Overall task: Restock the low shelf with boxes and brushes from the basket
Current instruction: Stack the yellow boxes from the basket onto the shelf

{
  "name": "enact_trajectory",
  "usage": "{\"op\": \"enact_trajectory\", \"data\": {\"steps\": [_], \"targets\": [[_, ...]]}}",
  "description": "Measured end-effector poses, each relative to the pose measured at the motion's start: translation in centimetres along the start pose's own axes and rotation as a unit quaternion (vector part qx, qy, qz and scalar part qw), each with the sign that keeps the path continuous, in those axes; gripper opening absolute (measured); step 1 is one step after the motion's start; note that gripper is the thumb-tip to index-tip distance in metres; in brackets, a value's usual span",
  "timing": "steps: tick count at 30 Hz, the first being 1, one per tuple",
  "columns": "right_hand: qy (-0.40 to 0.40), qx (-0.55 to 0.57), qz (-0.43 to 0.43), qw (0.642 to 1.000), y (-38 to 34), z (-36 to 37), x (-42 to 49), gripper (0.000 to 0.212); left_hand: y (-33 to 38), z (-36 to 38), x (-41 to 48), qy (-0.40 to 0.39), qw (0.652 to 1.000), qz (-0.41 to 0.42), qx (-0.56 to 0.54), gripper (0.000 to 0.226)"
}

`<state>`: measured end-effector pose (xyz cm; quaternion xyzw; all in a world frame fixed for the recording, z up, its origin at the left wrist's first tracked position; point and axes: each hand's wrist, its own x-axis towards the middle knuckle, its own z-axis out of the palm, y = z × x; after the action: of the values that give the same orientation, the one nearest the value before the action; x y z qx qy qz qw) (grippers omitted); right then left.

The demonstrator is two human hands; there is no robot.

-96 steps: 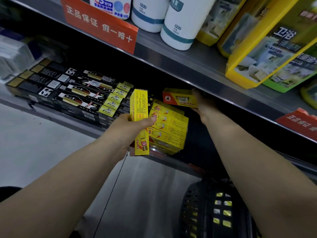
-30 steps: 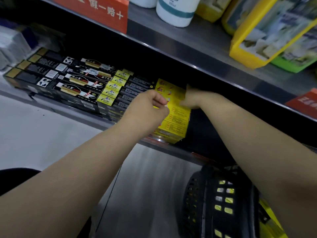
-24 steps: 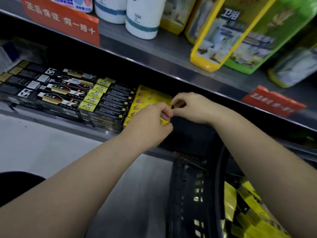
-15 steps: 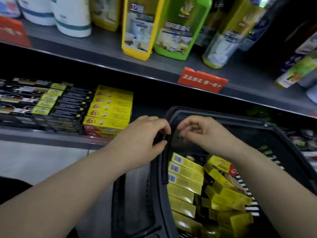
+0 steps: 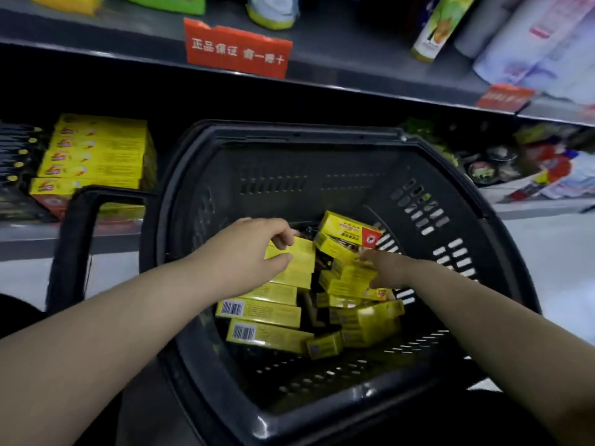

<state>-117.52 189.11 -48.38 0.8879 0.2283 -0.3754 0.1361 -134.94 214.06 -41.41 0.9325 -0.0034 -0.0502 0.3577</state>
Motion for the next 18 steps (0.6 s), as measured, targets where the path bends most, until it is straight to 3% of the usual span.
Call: {"op": "enact_trajectory", "data": {"steps": [4, 8, 10, 12, 13, 15, 16, 18], "targets": [[-0.023, -0.080, -0.006, 0.997, -1.2, 0.5, 0.4, 0.071, 0.3, 1.0, 0.7, -0.014, 0.997, -0.043, -0.057, 0.008], [0.064, -0.266, -0.057, 0.960, -3.6, -0.3, -0.3, 0.023, 0.9, 1.6, 1.3, -0.022, 0.992, -0.079, -0.094, 0.009], [0.099, -0.289, -0.074, 0.949, -4.3, -0.6, -0.4, 0.009, 1.0, 1.8, 1.3, -0.046, 0.990, -0.092, -0.101, 0.012], [0.104, -0.246, -0.073, 0.961, -4.1, -0.7, -0.4, 0.005, 1.1, 1.8, 1.1, -0.071, 0.986, -0.106, -0.109, 0.015], [0.091, -0.217, -0.069, 0.969, -3.9, -0.6, -0.4, 0.015, 1.2, 1.8, 1.0, -0.080, 0.984, -0.110, -0.112, 0.016], [0.027, -0.202, -0.042, 0.978, -3.4, 0.0, -0.5, 0.055, 1.3, 1.8, 0.9, -0.086, 0.983, -0.111, -0.114, 0.017], [0.019, -0.212, -0.035, 0.976, -3.3, 0.4, -0.6, 0.060, 1.4, 1.8, 0.9, -0.088, 0.984, -0.110, -0.113, 0.016], [0.046, -0.242, -0.039, 0.968, -3.7, 0.7, -0.7, 0.048, 1.5, 1.7, 0.8, -0.092, 0.984, -0.108, -0.111, 0.015]]}}
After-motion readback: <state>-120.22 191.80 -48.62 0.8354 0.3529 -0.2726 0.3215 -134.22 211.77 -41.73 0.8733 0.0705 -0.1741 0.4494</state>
